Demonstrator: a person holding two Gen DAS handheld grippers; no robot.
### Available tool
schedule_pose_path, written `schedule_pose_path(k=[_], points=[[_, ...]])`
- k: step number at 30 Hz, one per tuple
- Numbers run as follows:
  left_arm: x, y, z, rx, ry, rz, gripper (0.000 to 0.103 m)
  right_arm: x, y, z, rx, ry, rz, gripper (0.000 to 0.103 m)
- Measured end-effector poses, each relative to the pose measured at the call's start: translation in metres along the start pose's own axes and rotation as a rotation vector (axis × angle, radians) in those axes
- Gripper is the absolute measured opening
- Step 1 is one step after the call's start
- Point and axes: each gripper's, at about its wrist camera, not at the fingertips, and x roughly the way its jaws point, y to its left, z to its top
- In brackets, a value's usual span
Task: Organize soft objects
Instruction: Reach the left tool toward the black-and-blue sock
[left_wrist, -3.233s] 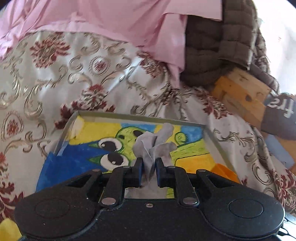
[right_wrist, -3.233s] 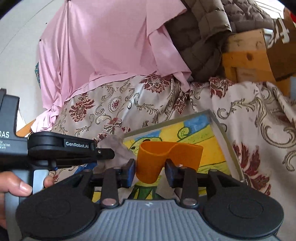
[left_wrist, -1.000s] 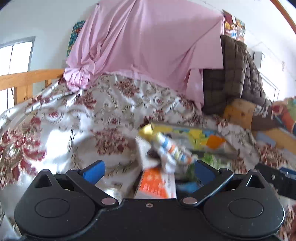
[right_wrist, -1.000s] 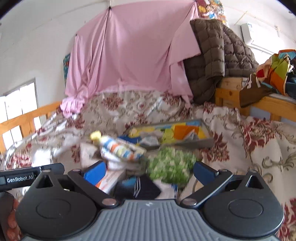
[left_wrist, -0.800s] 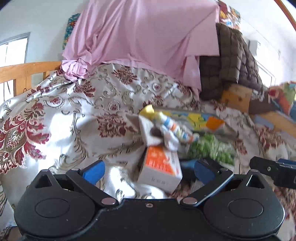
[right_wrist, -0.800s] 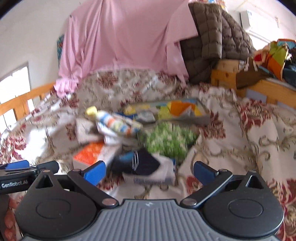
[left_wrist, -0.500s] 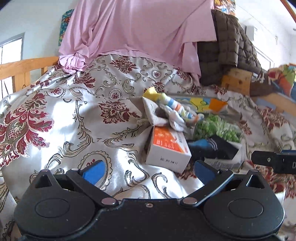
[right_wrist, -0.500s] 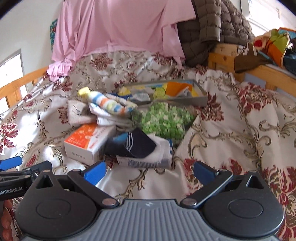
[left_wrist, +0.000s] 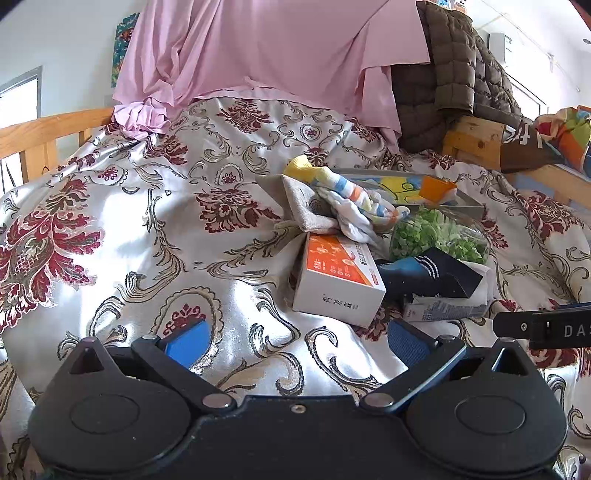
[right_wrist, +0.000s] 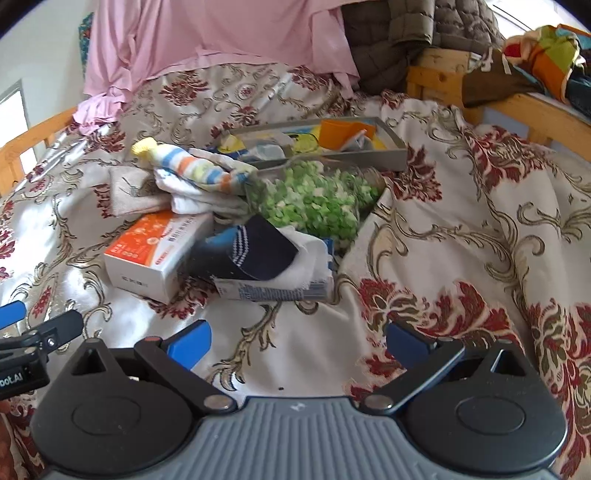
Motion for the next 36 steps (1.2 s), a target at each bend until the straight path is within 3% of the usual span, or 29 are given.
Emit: schedule_pose_path(k=[17,25,30,36], points=[[0.004,-0.019,0.006,0.145,-0.03,-0.033,0.102,0.012,-0.008,0.002,0.051,0.076,0.011,0.103],[0.024,-0.032,0.027,0.245,-0.038,-0.06,0.102,0.013,-0.022,0.006,0.123,0.081,0.036,0.103],[0.036,-0.046,0.044,0.356,-0.02,-0.138,0.102,0.02,-0.036,0.012,0.174,0.079,0.07,0.103],[0.049,-0.066,0.051,0.528,-0.016,-0.211,0.102,0.029,-0.056,0.029,0.148,0.003,0.034,0.103]])
